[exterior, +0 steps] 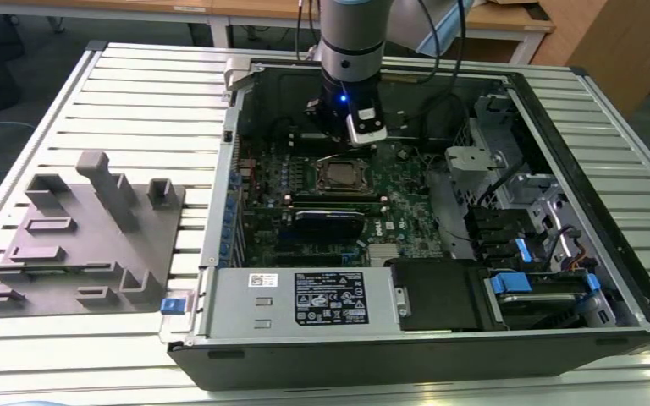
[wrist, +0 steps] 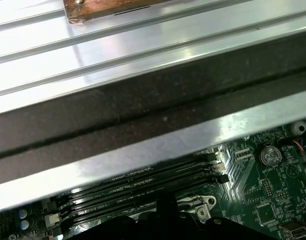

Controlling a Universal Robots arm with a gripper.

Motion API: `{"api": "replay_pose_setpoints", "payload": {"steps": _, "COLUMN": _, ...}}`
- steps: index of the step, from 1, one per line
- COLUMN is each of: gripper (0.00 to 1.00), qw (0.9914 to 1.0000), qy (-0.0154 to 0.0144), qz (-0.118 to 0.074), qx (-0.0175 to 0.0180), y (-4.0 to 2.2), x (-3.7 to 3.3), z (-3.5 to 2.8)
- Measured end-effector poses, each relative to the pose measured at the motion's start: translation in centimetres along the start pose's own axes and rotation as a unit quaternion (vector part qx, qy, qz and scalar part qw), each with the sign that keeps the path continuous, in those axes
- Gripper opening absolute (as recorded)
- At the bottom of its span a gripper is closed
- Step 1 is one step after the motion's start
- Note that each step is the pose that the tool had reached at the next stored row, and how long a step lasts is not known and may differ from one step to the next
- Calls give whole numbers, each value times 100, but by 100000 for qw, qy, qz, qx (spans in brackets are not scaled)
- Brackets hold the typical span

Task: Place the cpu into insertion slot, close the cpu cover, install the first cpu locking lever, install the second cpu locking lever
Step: 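Install the first cpu locking lever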

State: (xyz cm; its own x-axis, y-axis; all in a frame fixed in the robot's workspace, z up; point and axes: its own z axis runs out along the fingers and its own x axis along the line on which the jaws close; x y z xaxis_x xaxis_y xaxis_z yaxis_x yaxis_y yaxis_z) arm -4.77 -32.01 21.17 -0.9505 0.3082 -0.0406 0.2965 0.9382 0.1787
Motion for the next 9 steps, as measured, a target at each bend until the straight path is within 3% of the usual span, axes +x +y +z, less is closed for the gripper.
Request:
{"api": "replay_pose_setpoints", "payload": {"steps": 5, "gripper": 11, "qw": 99971, "qy": -438, "qz": 2377, "qx": 97, "y": 4, "x": 2, "z": 5}}
{"api": "replay_pose_setpoints", "payload": {"steps": 9, "gripper": 11, "qw": 99966, "qy": -476, "qz": 2570, "qx": 105, "y": 11, "x": 5, "z": 6}}
